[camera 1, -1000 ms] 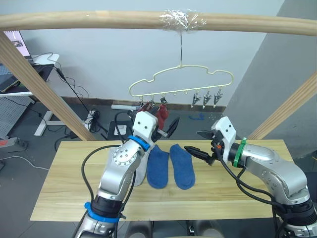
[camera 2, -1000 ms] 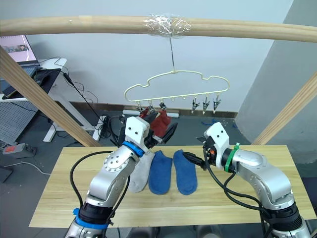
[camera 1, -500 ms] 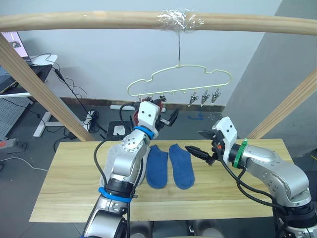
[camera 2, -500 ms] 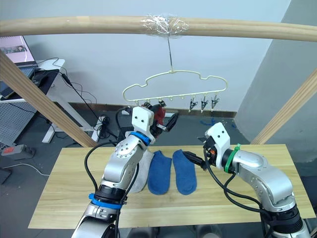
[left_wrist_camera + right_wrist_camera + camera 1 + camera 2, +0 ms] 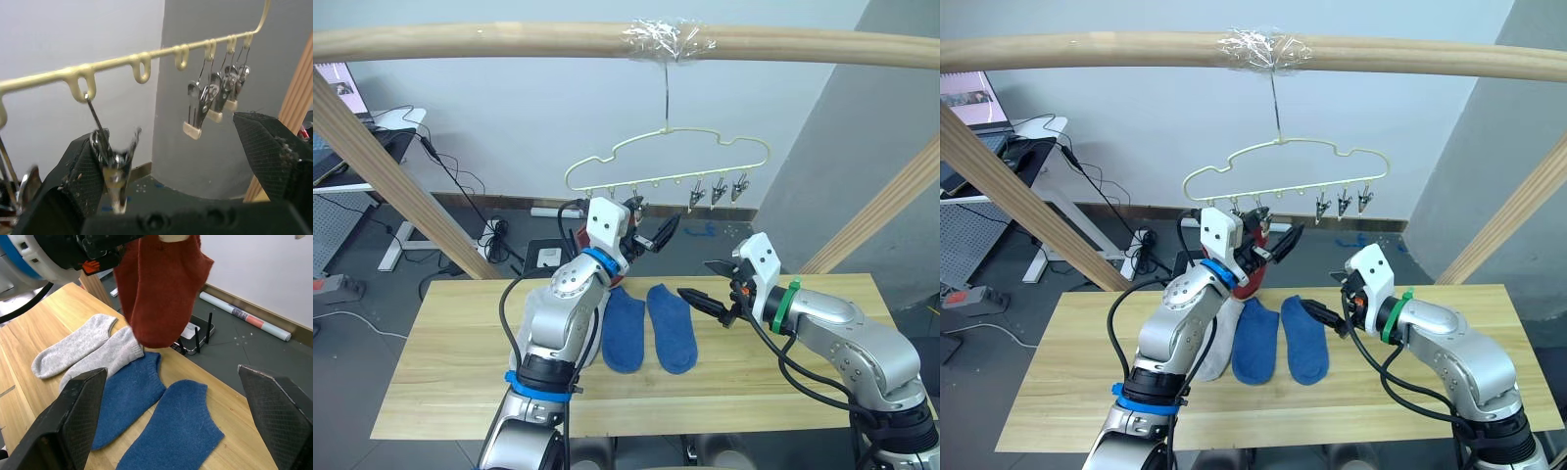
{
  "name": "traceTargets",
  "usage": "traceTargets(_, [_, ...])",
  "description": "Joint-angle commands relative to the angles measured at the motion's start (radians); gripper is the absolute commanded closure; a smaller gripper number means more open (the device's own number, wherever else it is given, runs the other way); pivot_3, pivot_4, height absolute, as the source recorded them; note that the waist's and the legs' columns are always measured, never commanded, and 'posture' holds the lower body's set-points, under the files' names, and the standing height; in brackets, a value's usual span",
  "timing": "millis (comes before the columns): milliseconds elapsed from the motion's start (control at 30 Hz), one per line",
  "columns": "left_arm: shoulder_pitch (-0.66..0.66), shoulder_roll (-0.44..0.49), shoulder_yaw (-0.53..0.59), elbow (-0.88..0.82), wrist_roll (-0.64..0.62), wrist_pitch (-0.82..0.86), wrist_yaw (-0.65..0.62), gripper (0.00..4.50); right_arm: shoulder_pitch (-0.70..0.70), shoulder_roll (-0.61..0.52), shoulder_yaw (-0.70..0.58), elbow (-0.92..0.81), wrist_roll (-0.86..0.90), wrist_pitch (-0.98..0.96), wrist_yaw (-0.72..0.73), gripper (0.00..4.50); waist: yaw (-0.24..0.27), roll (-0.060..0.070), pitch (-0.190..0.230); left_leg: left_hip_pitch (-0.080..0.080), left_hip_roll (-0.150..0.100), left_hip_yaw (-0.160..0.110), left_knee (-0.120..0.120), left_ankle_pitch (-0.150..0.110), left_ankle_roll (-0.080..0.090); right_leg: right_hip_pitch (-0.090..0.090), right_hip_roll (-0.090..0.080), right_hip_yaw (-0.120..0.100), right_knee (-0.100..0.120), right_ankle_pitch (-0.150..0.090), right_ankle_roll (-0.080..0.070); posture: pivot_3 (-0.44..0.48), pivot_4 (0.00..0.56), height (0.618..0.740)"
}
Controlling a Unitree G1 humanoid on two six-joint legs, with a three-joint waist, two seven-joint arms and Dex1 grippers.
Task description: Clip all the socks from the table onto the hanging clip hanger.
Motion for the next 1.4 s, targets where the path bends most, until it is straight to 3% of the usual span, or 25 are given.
traceTargets(33, [0.027, 0.011, 0.005, -0.068, 0.017, 0.001, 0.018, 0.0, -0.001, 0.001, -0.019, -0.013, 0.002, -0.02, -0.005, 0.04, 0.0, 0.0, 0.0, 0.0, 0.0, 0.0, 0.0, 0.0, 0.0, 0.0, 0.0, 0.0, 0.0, 0.0, 0.0, -0.075, 0.169, 0.74])
traceTargets(467, [0.054, 0.004, 0.009, -0.093, 0.099, -0.071, 0.091, 0.0, -0.015, -0.08, -0.012, -0.052, 0.002, -0.113, 0.095, 0.04, 0.002, 0.0, 0.0, 0.0, 0.0, 0.0, 0.0, -0.001, 0.003, 0.0, 0.0, 0.0, 0.0, 0.0, 0.0, -0.079, 0.17, 0.74])
traceTargets(833, [0.021, -0.023, 0.007, -0.05, 0.12, -0.118, 0.106, 0.0, -0.035, -0.034, -0.066, -0.058, 0.077, -0.137, 0.087, 0.04, 0.001, 0.0, 0.0, 0.0, 0.0, 0.0, 0.001, -0.001, 0.003, 0.0, 0.0, 0.0, 0.0, 0.001, 0.001, -0.088, 0.167, 0.74])
traceTargets(933, [0.016, -0.022, 0.011, -0.041, 0.129, -0.119, 0.114, 0.79, -0.035, -0.034, -0.064, -0.061, 0.076, -0.136, 0.081, 0.0, 0.001, 0.0, 0.0, 0.0, 0.0, 0.0, 0.001, -0.001, 0.003, 0.0, 0.0, 0.0, 0.0, 0.001, 0.0, -0.09, 0.163, 0.74])
traceTargets(1400, [0.02, -0.016, -0.005, -0.048, 0.179, -0.12, 0.14, 0.79, -0.029, -0.02, -0.064, -0.074, 0.089, -0.135, 0.061, 0.0, 0.001, 0.0, 0.0, 0.0, 0.0, 0.0, 0.001, 0.0, 0.001, 0.0, 0.0, 0.0, 0.0, 0.001, 0.0, -0.093, 0.157, 0.74])
